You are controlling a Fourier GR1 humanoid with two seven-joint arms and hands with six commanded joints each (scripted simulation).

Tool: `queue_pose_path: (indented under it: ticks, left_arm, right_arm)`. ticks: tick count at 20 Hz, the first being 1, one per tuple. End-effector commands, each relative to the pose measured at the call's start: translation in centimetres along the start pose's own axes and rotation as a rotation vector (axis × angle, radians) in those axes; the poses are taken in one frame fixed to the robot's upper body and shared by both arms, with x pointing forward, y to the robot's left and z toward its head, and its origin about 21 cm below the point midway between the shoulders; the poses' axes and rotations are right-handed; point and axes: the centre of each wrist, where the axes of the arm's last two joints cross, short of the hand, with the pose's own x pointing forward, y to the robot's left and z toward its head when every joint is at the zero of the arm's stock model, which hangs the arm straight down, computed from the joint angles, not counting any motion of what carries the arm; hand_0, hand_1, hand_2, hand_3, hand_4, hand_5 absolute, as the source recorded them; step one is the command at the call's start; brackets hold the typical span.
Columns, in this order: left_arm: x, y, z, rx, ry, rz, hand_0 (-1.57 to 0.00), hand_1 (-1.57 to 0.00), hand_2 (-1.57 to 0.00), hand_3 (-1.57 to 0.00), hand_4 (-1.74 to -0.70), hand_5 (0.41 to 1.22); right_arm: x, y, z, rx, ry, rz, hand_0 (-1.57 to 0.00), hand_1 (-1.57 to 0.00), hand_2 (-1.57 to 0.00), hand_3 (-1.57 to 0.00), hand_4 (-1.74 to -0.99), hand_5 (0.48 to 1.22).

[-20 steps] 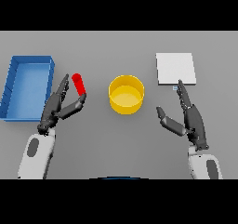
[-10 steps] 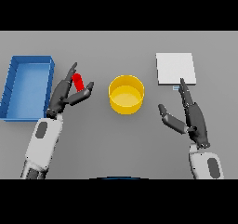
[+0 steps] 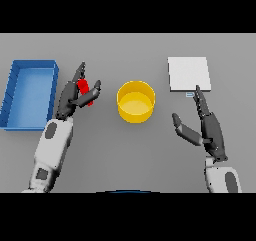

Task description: Pick up the red beaker and tilt it to pour out 1 green nut into yellow bowl. Pick up the yellow bowl and place it on the metallic measuring scale.

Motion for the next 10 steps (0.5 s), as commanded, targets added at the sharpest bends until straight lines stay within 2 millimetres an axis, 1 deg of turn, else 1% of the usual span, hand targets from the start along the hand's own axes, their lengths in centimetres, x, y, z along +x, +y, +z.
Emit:
queue_pose_path:
  ticks: [1, 2, 3, 4, 5, 6, 7, 9, 10]
  left_arm:
    - [-0.4, -0.2, 0.0, 0.005, -0.008, 0.019, -0.08, -0.09, -0.16, -0.13, -1.36, 0.761]
    - [-0.2, -0.4, -0.4, 0.016, -0.014, 0.02, -0.21, -0.23, -0.29, -0.25, -1.4, 0.787]
    - [-0.5, -1.0, -0.2, 0.028, -0.014, 0.018, -0.38, -0.41, -0.46, -0.52, -1.41, 0.874]
    - [-0.3, -1.0, -0.4, 0.055, -0.009, 0.0, -0.55, -0.59, -0.66, -0.73, -1.47, 0.943]
    - [-0.2, -1.1, -0.6, 0.065, -0.002, -0.037, -0.76, -0.78, -0.84, -0.88, -1.52, 0.999]
    - [0.0, -1.5, -0.6, 0.057, -0.012, -0.073, -0.92, -0.94, -0.99, -0.98, -1.56, 1.043]
    - [0.0, -1.6, -0.5, 0.05, -0.021, -0.087, -1.05, -1.07, -1.11, -1.06, -1.59, 1.079]
    - [0.2, -2.3, -0.6, 0.039, -0.029, -0.079, -1.24, -1.25, -1.27, -1.15, -1.64, 1.13]
    - [0.2, -2.6, -0.7, 0.032, -0.022, -0.082, -1.3, -1.31, -1.33, -1.24, -1.6, 1.148]
  right_arm:
    - [-0.3, 0.2, 0.0, -0.005, 0.012, 0.0, 0.0, 0.0, 0.0, 0.0, -1.242, 0.645]
    - [0.1, -0.1, 0.0, -0.007, -0.005, 0.007, 0.0, 0.0, 0.0, 0.0, -1.24, 0.645]
    - [-0.1, -0.1, -0.2, -0.009, 0.005, 0.016, 0.0, 0.0, 0.0, 0.0, -1.236, 0.647]
    - [-0.1, 0.0, 0.1, -0.006, -0.005, 0.008, 0.0, 0.0, 0.0, 0.0, -1.237, 0.648]
    - [-0.2, -0.2, 0.0, -0.008, 0.003, 0.001, 0.0, 0.0, 0.0, 0.0, -1.239, 0.648]
    - [-0.3, 0.1, 0.2, -0.006, 0.006, 0.0, 0.0, 0.0, 0.0, 0.0, -1.239, 0.648]
    - [-0.4, -0.2, 0.1, -0.008, 0.01, 0.003, 0.0, 0.0, 0.0, 0.0, -1.239, 0.648]
    - [-0.2, 0.2, 0.0, 0.003, -0.003, 0.0, 0.0, 0.0, 0.0, 0.0, -1.242, 0.65]
    - [-0.3, 0.1, -0.3, -0.003, 0.008, -0.011, 0.0, 0.0, 0.0, 0.0, -1.25, 0.647]
